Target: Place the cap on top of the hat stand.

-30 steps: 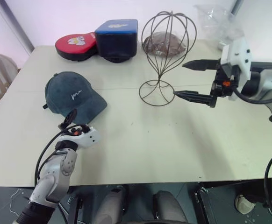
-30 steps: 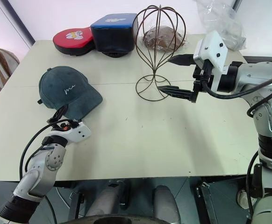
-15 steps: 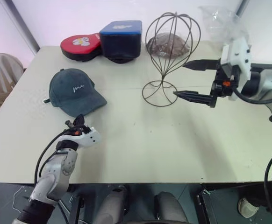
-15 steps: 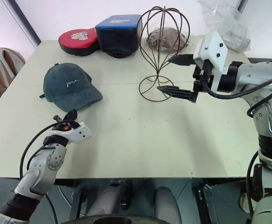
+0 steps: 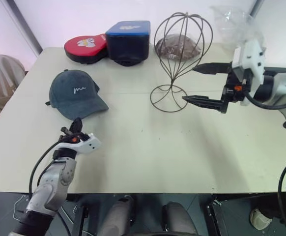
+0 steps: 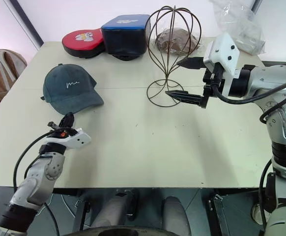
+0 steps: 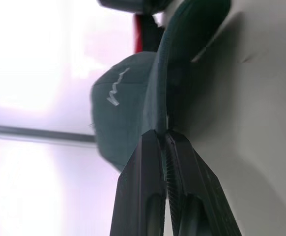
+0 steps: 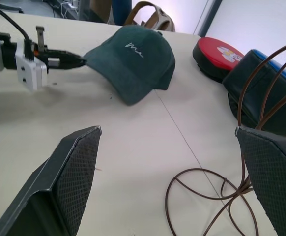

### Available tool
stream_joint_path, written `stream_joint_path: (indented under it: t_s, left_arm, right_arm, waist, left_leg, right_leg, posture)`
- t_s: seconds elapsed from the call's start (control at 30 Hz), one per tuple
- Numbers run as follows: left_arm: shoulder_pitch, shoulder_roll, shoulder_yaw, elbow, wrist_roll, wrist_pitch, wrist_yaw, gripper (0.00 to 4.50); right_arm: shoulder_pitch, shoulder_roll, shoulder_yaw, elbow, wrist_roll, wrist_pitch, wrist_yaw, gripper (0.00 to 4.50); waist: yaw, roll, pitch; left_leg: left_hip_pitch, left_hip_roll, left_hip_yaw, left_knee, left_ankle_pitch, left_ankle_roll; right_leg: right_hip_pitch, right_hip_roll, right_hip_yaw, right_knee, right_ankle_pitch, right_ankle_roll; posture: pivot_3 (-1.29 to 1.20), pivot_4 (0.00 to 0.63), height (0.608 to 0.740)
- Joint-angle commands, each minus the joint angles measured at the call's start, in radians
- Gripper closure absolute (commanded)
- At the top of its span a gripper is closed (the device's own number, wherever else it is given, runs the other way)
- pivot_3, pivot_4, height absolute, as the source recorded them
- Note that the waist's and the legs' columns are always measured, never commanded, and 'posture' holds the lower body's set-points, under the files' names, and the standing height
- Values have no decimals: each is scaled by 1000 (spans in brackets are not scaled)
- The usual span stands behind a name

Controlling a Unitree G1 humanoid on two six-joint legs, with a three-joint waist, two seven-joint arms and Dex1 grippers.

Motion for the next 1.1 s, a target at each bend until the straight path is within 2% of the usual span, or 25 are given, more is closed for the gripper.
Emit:
stream_joint_path:
  t_s: [0.03,0.77,1.1]
  left_arm:
    - [-8,14,47,-33,0,-45,50,4461]
    - [-143,2,147,-112,-36,-182,84,4461]
    - [-383,94,200,7,-214,-344,11,4461]
  right_arm:
    - [-40,4,-9,-6,-1,-23,2,0]
    - [-70,-2,-5,35,-33,-51,27,0]
    - [-100,-59,-54,120,-70,-97,35,0]
  waist:
    - [1,0,0]
    - [0,-1,1]
    - [-4,-3,2]
  left_leg:
    - [0,0,0,0,0,0]
    - [0,0,0,0,0,0]
    - [-1,0,1,1,0,0]
  right_leg:
    - [0,0,0,0,0,0]
    - [0,0,0,0,0,0]
    - [0,0,-1,0,0,0]
  posture:
    - [0,150,740]
    - [0,150,740]
    - [0,150,740]
